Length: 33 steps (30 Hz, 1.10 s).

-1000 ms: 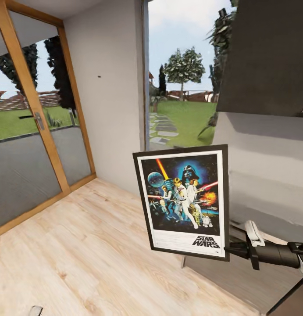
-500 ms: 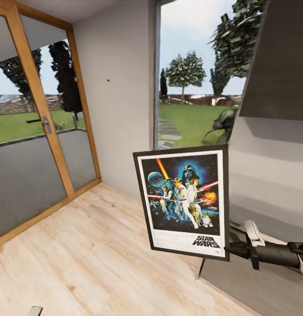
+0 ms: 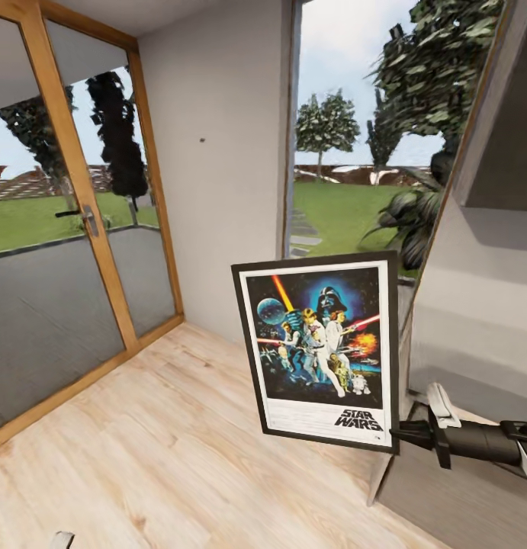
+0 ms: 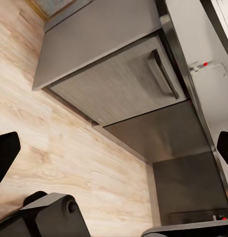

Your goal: Pick up the poster from the kitchen countertop and hang it on one of the wall nails in the kitchen.

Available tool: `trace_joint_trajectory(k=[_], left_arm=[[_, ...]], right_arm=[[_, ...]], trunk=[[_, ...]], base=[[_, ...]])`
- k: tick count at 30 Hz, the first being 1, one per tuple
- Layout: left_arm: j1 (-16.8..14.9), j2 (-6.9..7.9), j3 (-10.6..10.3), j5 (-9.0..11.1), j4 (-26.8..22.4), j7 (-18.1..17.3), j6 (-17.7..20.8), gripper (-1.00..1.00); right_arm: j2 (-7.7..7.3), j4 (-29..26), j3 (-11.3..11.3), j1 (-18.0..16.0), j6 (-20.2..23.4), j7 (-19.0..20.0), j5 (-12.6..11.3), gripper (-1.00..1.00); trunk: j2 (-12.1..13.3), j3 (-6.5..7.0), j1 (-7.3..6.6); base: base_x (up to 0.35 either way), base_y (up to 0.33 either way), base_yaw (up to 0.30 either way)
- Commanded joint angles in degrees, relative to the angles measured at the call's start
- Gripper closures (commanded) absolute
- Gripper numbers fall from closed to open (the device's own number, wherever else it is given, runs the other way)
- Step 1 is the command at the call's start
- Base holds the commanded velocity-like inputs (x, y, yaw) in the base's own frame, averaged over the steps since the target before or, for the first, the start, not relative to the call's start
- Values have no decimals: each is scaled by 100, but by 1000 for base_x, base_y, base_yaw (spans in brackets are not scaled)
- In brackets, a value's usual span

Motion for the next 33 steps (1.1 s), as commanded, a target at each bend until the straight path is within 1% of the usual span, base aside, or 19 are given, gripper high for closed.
trace_joint_trajectory(k=[1, 5, 10, 33], left_arm=[[-3, 2, -48, 45, -5, -9, 6, -100], [-3, 2, -48, 45, -5, -9, 51, -100], [-3, 2, -48, 45, -5, -9, 249, -100], [-3, 2, -48, 45, -5, -9, 292, -100]], right_arm=[[-1, -2, -2, -6, 78, 30, -10, 100], [-1, -2, -3, -6, 79, 31, -11, 100], [-1, -2, 2, -6, 78, 28, -12, 100], [-1, -2, 5, -6, 73, 27, -12, 100]], trunk=[[-13, -13, 6], [-13, -13, 6], [-13, -13, 6], [-13, -13, 6]], base=[[211, 311, 0], [212, 311, 0], [217, 308, 0], [212, 306, 0]])
